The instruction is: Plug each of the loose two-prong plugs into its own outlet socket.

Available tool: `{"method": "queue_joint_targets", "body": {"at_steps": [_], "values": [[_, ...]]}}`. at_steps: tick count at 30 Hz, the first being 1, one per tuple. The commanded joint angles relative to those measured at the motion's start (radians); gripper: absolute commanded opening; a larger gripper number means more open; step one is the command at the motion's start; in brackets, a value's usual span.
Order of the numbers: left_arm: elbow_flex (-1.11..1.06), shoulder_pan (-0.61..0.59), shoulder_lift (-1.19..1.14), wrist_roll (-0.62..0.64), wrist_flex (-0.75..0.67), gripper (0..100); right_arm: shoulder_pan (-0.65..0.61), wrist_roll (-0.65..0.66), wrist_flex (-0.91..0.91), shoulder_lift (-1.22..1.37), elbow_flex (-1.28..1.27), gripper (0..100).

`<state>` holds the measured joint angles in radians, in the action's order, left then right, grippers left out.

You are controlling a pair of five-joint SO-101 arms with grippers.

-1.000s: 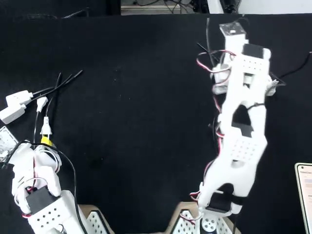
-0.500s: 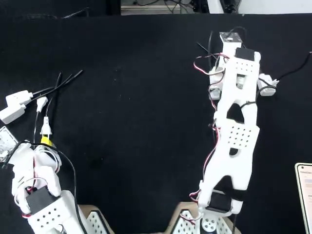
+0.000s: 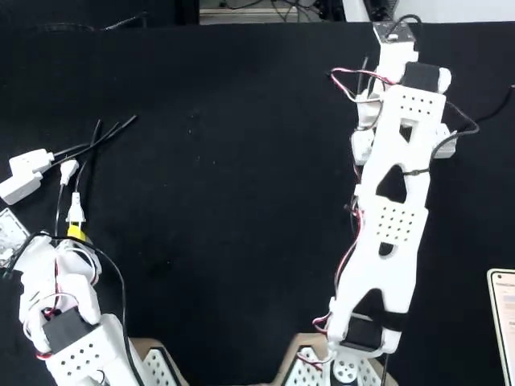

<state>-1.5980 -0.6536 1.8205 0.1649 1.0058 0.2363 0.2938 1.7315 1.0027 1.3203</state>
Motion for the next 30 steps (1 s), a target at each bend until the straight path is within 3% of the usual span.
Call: {"method": "queue_joint_targets", "body": {"at_steps": [1,9,17,27,30], "values": [[0.048,0.008,0.006,0.005,-0.021,18,0.002,0.0,0.038,-0.093,-0.031,24.0],[0.048,0.01,0.006,0.005,-0.021,18,-0.137,-0.021,0.025,-0.644,-0.578,24.3],[0.047,0.01,0.006,0.005,-0.021,18,-0.305,-0.017,-0.181,-1.099,-1.191,24.0],[0.019,0.116,0.006,-0.035,-0.021,18,-0.686,-0.025,-0.717,-1.376,-1.982,24.0],[0.019,0.142,0.006,-0.074,-0.021,18,-0.767,-0.123,-0.925,-1.415,-2.16,23.5]]}}
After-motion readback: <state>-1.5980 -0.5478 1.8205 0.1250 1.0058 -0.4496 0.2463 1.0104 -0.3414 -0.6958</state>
